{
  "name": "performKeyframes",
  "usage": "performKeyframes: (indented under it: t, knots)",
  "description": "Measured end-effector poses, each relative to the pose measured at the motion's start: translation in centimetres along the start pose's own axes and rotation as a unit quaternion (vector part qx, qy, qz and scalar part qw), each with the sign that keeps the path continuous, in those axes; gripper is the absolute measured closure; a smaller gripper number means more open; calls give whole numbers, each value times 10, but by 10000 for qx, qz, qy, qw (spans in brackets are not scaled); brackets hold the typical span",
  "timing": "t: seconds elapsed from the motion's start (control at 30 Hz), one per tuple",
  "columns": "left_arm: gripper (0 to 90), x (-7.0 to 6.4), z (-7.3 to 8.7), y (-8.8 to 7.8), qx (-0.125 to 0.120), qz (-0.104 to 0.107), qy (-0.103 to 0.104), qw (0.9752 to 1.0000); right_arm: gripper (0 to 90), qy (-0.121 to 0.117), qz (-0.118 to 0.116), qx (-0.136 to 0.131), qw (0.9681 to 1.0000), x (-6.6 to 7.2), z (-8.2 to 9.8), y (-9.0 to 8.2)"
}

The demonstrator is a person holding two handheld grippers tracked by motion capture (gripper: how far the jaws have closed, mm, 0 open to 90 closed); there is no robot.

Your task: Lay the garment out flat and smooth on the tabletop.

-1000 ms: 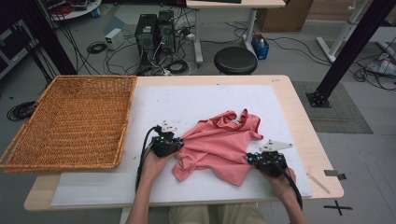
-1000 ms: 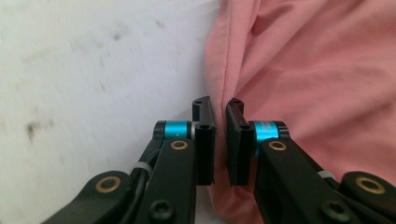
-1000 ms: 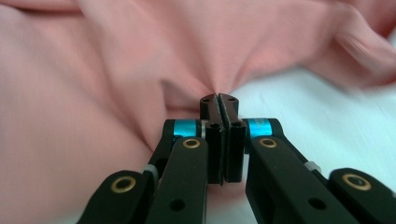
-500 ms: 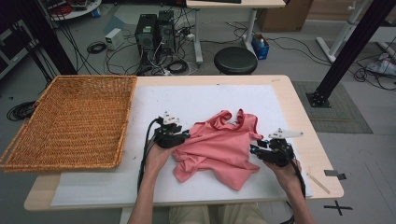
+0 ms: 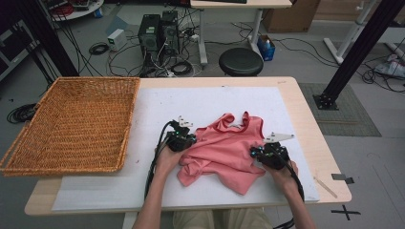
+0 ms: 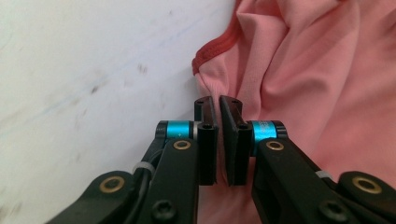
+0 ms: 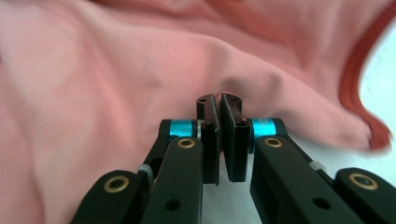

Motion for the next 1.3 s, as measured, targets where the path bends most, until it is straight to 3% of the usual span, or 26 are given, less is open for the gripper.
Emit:
performKeyframes:
  t: [0.13,0.2,0.27,0.33,0.4,0.5,0.57,0.63,0.7,0.77,0.8,0.83,0.93,1.07,1.1,1.17,1.2,1.3]
  knots:
    - [861,-3,20,-27,15,110,-238,9997,875,47,-127,68,9999,-2,17,-24]
    - [859,-5,28,-36,8,226,-310,9993,864,94,-310,124,9994,-2,23,-34]
    - [786,-3,28,-43,-180,180,-435,9987,775,116,-434,118,9989,-2,24,-41]
    - [685,2,22,-47,-474,86,-607,9970,678,217,-327,-31,9992,-5,21,-44]
    - [655,7,13,-45,-584,13,-597,9965,622,372,-153,-220,9989,-12,16,-45]
    - [618,9,6,-34,-567,7,-551,9969,567,473,217,-404,9978,-23,7,-40]
    - [608,9,4,-22,-461,13,-491,9977,563,515,497,-349,9968,-31,2,-32]
    - [607,6,5,-11,-305,55,-378,9988,563,517,688,-283,9959,-38,-1,-22]
    - [611,1,7,-2,-132,62,-207,9997,575,554,639,-114,9964,-41,-1,-9]
    - [665,-2,8,-3,-161,75,-79,9998,661,444,598,0,9972,-40,1,-1]
    - [742,-2,9,-4,-138,157,-73,9998,789,388,581,2,9976,-38,1,-2]
    - [773,-3,10,-6,-112,193,-85,9997,811,379,385,-5,9985,-37,1,-4]
    - [813,-4,15,-15,-29,295,-66,9995,832,375,223,-15,9990,-33,7,-10]
    - [821,-10,31,-33,-99,487,-236,9985,830,552,-79,39,9984,-27,23,-30]
    - [819,-10,33,-37,-136,517,-238,9983,816,553,-159,36,9983,-26,25,-34]
    - [736,-8,31,-40,-262,432,-308,9982,623,548,-228,-5,9982,-24,29,-40]
    - [668,-6,28,-42,-369,423,-377,9977,530,557,-131,-107,9983,-24,29,-41]
    - [609,4,10,-44,-715,327,-486,9957,432,717,-32,-525,9960,-30,27,-42]
Point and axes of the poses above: each handheld gripper's, and its own axes: y roughly forward along the jaws, z roughly out of its underside, x roughly to its left, the point moved 2 cm from there along y, roughly forward along the jaws, and after that the axes turned 6 degrees about -x, right-handed, at the moved point
